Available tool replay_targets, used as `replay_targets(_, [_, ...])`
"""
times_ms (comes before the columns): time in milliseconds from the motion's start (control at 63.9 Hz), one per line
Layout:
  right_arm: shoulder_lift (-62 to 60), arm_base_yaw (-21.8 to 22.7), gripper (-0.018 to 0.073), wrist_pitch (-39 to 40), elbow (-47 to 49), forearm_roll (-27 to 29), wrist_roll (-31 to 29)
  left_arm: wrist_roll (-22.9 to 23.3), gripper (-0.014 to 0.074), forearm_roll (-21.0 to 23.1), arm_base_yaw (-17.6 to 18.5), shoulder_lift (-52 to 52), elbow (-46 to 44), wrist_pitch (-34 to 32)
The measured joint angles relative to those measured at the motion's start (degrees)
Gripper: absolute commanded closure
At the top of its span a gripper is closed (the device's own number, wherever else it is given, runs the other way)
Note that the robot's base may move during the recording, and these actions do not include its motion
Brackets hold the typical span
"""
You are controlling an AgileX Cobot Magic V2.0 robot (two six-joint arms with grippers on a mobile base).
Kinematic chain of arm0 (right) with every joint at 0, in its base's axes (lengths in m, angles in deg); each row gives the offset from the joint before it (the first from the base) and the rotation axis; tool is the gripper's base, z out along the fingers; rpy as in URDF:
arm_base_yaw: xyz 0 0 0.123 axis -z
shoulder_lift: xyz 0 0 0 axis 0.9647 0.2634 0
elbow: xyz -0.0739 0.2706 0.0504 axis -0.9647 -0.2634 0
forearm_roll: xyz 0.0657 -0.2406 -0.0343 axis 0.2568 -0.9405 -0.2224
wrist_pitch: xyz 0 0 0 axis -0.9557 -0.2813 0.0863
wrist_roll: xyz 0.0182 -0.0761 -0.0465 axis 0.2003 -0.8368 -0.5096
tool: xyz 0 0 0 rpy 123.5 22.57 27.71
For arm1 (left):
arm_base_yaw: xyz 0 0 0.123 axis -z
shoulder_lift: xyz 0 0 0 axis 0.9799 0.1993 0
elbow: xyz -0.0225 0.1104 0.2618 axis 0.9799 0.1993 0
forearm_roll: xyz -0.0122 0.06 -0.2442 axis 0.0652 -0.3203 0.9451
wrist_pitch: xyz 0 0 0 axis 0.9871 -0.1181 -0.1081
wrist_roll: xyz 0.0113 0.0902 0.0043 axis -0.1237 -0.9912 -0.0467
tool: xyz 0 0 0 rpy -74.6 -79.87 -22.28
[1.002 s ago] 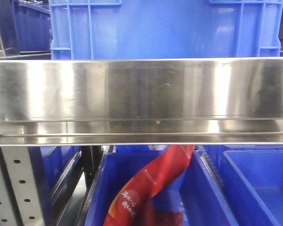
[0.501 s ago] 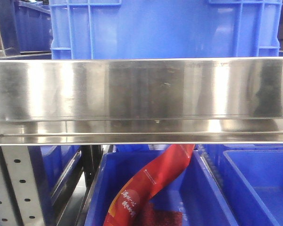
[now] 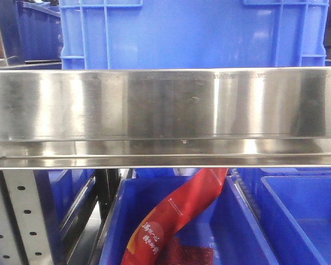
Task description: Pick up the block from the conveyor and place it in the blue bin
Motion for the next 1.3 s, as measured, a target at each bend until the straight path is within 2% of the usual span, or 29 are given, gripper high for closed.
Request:
replay_targets(407, [-19.09, 0.00, 0.0722, 4.05, -20.47, 0.00, 0.00, 1.39, 0.0707, 0.00, 0.00, -26.01, 36.97, -21.76])
replay_targets(658, [-26.44, 0.00, 0.0722, 6.59, -30.66, 0.00, 0.00, 1.39, 0.0707, 2.01, 0.00, -36.55, 51.66, -30.23])
replay_targets(799, [-28.34, 0.00, 0.0722, 8.22, -33.91, 0.00, -0.10, 1.50, 0.0707, 3.00, 0.00, -38.27, 54.79, -31.74])
replay_targets(1300, [-28.43, 0.00, 0.0722, 9.81, -34.26, 0.00, -0.10, 1.48, 0.0707, 3.21, 0.00, -38.50, 54.91, -32.49])
